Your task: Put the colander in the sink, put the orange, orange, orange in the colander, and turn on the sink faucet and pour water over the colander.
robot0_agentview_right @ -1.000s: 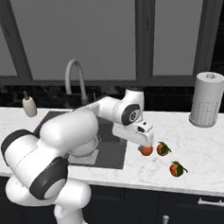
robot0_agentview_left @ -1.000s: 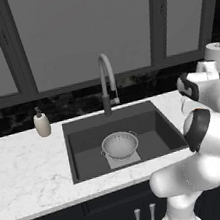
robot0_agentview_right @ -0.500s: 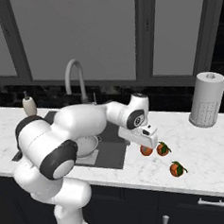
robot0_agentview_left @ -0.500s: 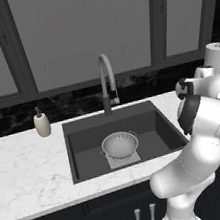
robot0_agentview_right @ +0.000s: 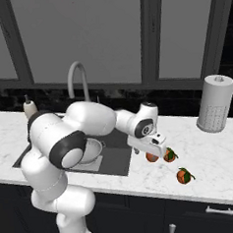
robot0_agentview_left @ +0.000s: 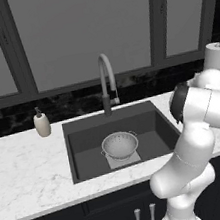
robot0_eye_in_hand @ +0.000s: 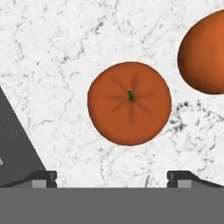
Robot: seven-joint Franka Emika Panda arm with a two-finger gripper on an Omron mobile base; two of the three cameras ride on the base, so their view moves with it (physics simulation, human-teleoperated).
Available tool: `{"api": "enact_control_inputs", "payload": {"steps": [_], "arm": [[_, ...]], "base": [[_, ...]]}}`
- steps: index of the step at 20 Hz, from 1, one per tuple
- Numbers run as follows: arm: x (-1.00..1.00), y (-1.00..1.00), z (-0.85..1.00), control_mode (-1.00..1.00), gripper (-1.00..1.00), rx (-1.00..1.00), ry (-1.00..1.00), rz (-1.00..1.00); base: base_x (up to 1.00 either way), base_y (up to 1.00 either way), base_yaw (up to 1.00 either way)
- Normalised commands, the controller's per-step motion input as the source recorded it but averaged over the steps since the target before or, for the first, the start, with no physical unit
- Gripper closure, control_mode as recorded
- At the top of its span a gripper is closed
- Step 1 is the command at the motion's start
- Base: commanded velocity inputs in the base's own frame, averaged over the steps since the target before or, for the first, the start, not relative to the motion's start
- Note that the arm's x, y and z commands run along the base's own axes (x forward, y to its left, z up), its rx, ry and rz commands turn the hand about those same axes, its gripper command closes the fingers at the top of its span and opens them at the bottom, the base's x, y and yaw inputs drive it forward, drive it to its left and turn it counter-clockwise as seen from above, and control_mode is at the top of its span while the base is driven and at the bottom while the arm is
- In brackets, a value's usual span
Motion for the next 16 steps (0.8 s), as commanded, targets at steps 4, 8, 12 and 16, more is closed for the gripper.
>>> {"api": "enact_control_inputs", "payload": {"steps": [4,8,12,16], "arm": [[0.19,-0.12,-0.22,-1.0,-1.0,0.0,0.0,0.0],[0.23,-0.1,-0.14,-1.0,-1.0,0.0,0.0,0.0],[0.14,-0.18,-0.14,-1.0,-1.0,0.0,0.0,0.0],[0.08,-0.18,-0.06,-1.0,-1.0,0.0,0.0,0.0]], "base": [[0.0,0.0,0.0],[0.0,0.0,0.0],[0.0,0.0,0.0],[0.0,0.0,0.0]]}}
